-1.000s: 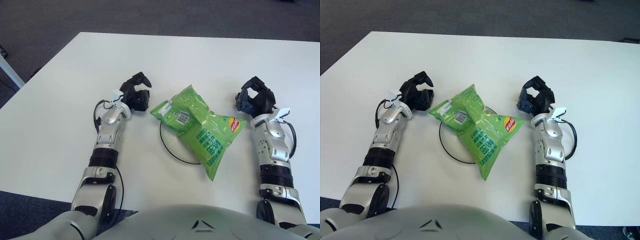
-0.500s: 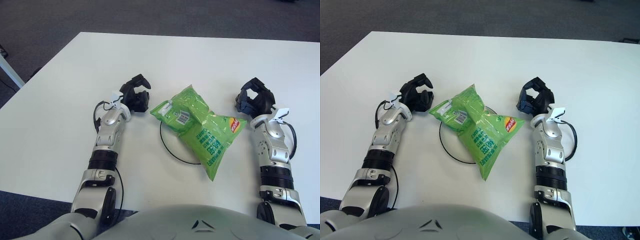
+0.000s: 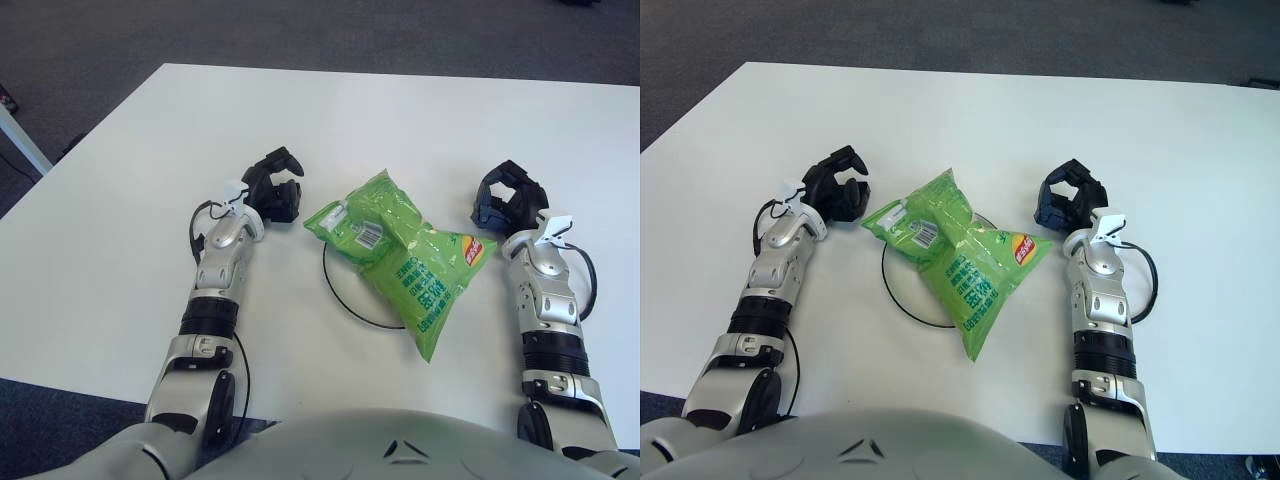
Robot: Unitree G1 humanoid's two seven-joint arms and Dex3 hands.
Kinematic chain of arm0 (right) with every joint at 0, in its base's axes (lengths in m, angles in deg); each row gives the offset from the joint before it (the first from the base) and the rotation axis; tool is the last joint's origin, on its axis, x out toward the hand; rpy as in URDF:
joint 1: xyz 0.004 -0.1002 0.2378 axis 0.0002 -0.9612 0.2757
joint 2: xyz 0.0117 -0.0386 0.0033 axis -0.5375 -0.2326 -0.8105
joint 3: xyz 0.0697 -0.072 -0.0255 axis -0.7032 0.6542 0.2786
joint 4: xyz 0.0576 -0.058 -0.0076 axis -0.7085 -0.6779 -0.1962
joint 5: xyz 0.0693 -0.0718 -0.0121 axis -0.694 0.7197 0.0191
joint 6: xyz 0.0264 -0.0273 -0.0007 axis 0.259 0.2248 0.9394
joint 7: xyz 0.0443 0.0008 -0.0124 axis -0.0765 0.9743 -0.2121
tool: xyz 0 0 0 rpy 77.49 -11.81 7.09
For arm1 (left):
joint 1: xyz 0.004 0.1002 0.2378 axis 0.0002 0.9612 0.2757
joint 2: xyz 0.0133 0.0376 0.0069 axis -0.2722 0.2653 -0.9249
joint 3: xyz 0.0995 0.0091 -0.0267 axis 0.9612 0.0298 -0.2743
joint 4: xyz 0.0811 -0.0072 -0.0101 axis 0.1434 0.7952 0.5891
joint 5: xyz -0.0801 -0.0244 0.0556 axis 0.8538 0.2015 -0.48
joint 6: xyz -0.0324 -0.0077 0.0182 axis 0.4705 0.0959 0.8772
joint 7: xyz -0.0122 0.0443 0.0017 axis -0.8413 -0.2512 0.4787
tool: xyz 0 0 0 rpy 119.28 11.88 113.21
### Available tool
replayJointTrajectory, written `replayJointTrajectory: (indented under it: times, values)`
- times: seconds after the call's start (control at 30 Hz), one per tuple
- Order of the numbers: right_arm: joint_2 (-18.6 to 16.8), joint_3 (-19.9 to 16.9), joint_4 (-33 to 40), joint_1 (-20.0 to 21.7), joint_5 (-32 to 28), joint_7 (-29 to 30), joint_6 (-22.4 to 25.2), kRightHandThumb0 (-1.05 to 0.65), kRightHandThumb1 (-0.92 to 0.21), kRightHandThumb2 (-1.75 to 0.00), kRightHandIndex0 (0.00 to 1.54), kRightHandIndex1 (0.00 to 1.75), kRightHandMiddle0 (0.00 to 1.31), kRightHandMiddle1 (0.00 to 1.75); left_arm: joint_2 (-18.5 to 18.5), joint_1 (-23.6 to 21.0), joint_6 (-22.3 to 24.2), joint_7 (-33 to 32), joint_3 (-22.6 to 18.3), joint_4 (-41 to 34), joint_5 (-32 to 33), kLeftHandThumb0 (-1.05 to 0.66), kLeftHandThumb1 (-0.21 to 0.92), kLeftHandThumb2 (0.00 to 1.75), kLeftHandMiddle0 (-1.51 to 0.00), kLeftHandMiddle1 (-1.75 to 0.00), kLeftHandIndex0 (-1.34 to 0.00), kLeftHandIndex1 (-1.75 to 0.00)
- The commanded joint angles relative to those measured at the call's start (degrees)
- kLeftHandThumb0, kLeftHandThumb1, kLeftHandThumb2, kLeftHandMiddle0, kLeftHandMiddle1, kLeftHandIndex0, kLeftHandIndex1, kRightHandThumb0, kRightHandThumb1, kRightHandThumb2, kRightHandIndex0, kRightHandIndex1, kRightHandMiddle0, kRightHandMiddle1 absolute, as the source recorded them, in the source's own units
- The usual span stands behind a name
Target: Put the snack into the plate.
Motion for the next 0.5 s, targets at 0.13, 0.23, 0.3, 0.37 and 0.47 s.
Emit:
replayJointTrajectory:
  times: [0.13, 0.23, 0.3, 0.37, 0.47]
  values:
    - [-1.14, 0.45, -8.27, -2.43, 4.81, 3.42, -14.33, -0.49, -0.29, -1.35, 1.35, 1.75, 0.63, 1.75, 1.39, 2.59, 0.62, -0.83, 0.1, 2.9, 0.18, -0.52, 0.22, 1.43, -1.36, -1.75, -0.69, -1.75]
    - [-0.72, 0.33, -11.32, -1.81, 5.78, 4.13, -18.98, -0.49, -0.29, -1.35, 1.36, 1.75, 0.64, 1.75, 1.58, 2.37, -0.6, -0.67, 0.24, 3.59, -0.08, -0.52, 0.22, 1.43, -1.36, -1.75, -0.69, -1.75]
    - [-0.45, 0.35, -13.11, -1.47, 6.3, 4.54, -21.55, -0.49, -0.29, -1.36, 1.36, 1.75, 0.64, 1.75, 1.66, 2.3, -1.35, -0.51, 0.28, 3.95, -0.18, -0.51, 0.22, 1.43, -1.36, -1.75, -0.69, -1.75]
    - [-0.08, 0.35, -15.26, -0.93, 7.01, 5.02, -24.59, -0.49, -0.28, -1.36, 1.36, 1.75, 0.64, 1.75, 1.76, 2.18, -2.31, -0.34, 0.34, 4.41, -0.27, -0.51, 0.23, 1.42, -1.36, -1.75, -0.69, -1.75]
    - [0.55, 0.5, -18.6, -0.05, 8.03, 5.66, -29.06, -0.49, -0.28, -1.36, 1.36, 1.75, 0.64, 1.75, 1.86, 2.05, -4.25, -0.09, 0.48, 5.1, -0.51, -0.51, 0.24, 1.42, -1.37, -1.75, -0.68, -1.75]
